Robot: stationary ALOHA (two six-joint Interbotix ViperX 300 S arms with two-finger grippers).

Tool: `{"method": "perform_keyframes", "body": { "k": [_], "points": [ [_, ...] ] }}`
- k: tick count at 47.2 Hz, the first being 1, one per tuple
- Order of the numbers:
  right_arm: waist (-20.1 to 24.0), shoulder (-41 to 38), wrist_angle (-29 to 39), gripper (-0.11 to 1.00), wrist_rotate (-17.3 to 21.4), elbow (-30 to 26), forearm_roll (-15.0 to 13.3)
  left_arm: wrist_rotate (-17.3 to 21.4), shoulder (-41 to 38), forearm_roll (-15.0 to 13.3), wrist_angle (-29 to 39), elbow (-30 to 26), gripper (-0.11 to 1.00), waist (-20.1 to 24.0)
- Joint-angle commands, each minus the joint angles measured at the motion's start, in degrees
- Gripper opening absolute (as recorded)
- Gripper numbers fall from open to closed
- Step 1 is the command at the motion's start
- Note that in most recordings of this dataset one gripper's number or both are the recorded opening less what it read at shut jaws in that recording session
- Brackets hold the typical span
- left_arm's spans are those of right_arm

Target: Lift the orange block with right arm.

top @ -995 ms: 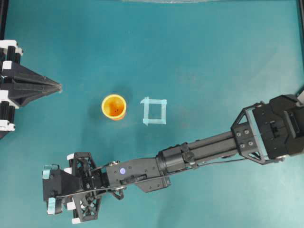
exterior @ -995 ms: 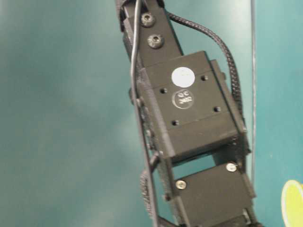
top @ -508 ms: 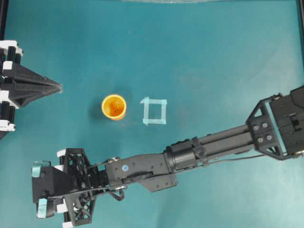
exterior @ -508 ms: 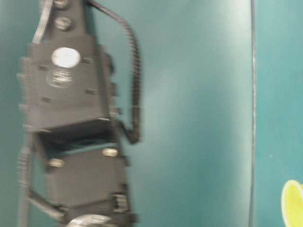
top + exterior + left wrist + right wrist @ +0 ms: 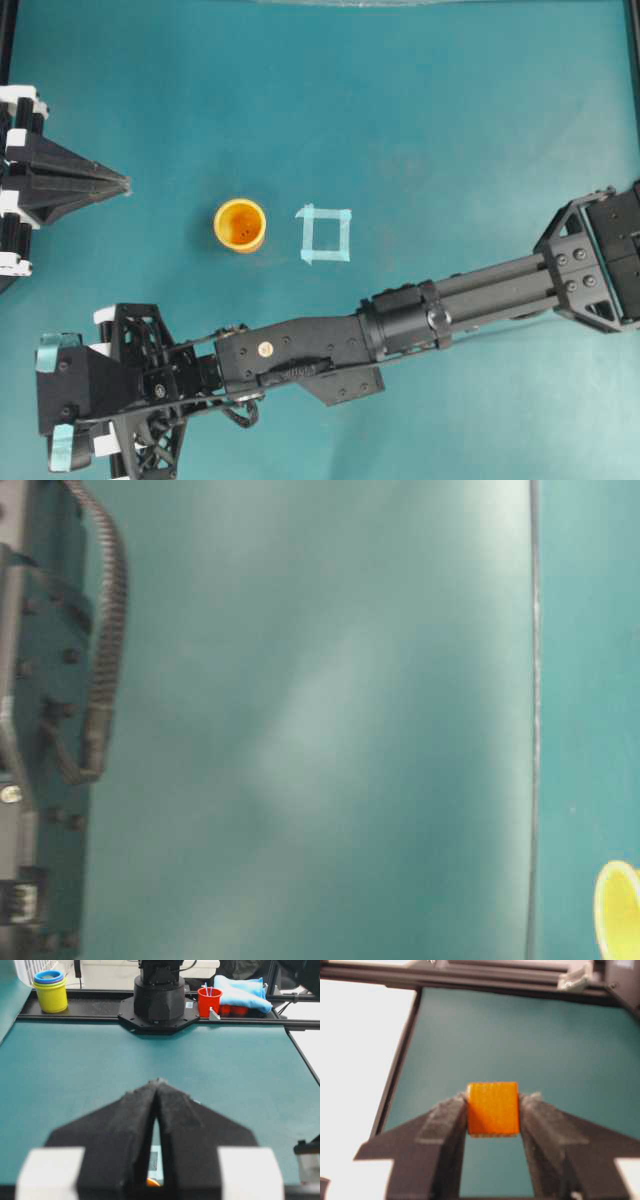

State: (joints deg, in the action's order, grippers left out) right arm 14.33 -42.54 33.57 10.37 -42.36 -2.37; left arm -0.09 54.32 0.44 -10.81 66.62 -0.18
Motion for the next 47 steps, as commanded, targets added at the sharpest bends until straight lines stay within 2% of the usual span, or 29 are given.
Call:
{"method": "perform_keyframes", "body": {
  "k": [1, 47],
  "points": [
    [-0.09, 4.04, 0.62, 0.4, -0.09, -2.02, -1.05, -0.09, -0.26, 0.0, -0.09, -1.41, 0.0, 0.09],
    [-0.09, 4.04, 1.23, 0.4, 0.0, -2.02, -1.05, -0.09, -0.35, 0.09, 0.0, -1.41, 0.0, 0.09]
  ]
}}
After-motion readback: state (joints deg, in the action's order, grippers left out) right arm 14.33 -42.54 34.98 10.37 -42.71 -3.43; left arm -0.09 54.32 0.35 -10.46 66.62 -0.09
